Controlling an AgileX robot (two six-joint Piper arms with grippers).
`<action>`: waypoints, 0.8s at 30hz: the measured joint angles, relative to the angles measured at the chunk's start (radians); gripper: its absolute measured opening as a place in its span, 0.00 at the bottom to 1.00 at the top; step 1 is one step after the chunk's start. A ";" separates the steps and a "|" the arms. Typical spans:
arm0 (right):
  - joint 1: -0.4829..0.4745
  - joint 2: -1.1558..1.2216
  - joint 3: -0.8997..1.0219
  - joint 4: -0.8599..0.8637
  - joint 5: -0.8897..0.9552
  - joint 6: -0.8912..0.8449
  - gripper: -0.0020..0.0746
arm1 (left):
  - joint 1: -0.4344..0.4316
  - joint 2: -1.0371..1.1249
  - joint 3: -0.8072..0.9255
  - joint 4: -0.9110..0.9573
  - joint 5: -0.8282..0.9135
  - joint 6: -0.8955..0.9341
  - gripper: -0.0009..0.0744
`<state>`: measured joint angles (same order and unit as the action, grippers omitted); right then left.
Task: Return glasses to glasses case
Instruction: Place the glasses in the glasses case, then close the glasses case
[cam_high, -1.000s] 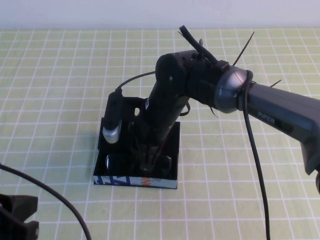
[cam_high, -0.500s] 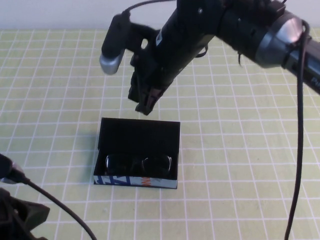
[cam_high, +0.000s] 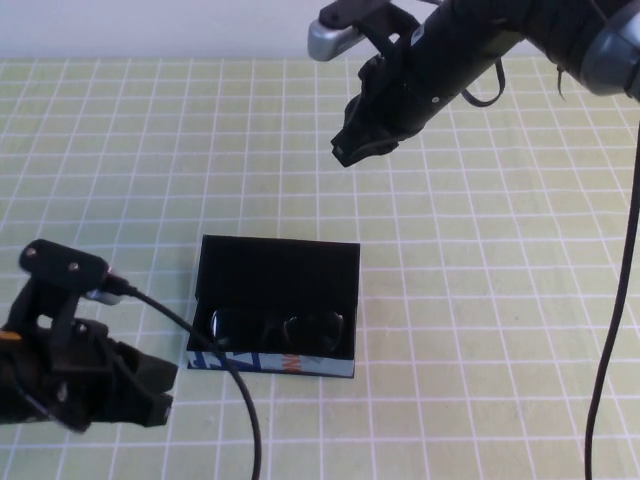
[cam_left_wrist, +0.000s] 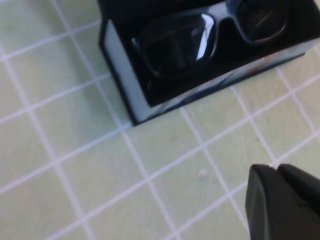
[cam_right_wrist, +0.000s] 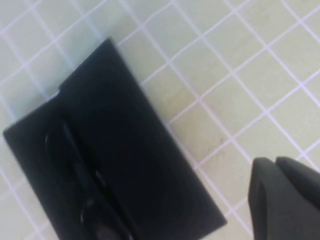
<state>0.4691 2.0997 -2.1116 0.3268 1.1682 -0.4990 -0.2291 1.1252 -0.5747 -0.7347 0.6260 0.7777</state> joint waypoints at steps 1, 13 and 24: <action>-0.013 0.011 0.000 0.024 -0.008 0.004 0.01 | 0.000 0.026 0.000 -0.045 -0.010 0.041 0.01; -0.053 0.193 0.000 0.186 -0.048 -0.024 0.01 | 0.000 0.340 -0.002 -0.469 -0.081 0.410 0.01; -0.053 0.245 0.000 0.295 -0.023 -0.065 0.01 | 0.000 0.396 -0.002 -0.616 -0.128 0.516 0.01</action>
<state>0.4162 2.3448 -2.1116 0.6215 1.1451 -0.5637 -0.2291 1.5212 -0.5769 -1.3507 0.4977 1.2941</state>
